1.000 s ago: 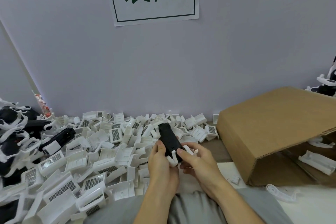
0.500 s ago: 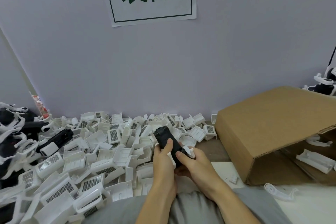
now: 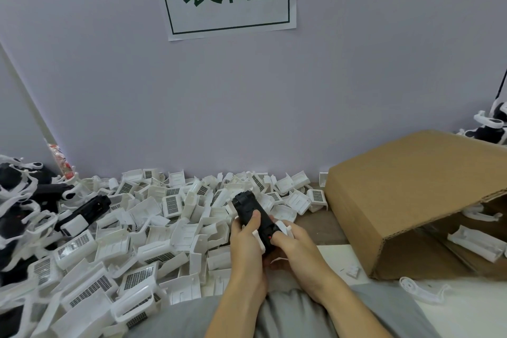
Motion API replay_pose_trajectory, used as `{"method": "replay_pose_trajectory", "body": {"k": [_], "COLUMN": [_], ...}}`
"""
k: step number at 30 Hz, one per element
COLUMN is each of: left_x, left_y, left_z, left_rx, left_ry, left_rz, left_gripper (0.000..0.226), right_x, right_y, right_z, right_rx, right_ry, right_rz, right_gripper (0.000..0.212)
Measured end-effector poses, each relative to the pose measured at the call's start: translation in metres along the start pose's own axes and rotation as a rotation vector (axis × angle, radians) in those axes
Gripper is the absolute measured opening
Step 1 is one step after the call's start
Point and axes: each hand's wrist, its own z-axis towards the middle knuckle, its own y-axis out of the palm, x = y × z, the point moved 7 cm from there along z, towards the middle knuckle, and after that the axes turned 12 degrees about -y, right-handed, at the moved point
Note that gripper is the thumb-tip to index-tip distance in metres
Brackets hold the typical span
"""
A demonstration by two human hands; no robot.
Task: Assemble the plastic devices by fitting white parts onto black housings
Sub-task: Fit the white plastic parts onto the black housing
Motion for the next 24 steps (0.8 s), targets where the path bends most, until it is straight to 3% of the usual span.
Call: {"method": "replay_pose_trajectory", "body": {"k": [10,18,24], "left_x": [0.0007,0.0012,-0.0022], "left_y": [0.0002,-0.0003,-0.0021], "left_z": [0.0041,0.0065,0.0088], "left_rx": [-0.027,-0.009,0.003], "left_ry": [0.042,0.087,0.054], "left_rz": [0.031,0.060,0.064], "left_gripper": [0.017,0.014,0.017], "right_x": [-0.0022,-0.0045,-0.0017], "right_y": [-0.0053,-0.0032,-0.0019], "right_z": [0.0014,0.0001,0.0013], "right_rx": [0.079,0.062,0.041], "right_ry": [-0.068,-0.056,-0.037], "right_rz": [-0.125,0.006,-0.007], "right_gripper": [0.019,0.007,0.010]}}
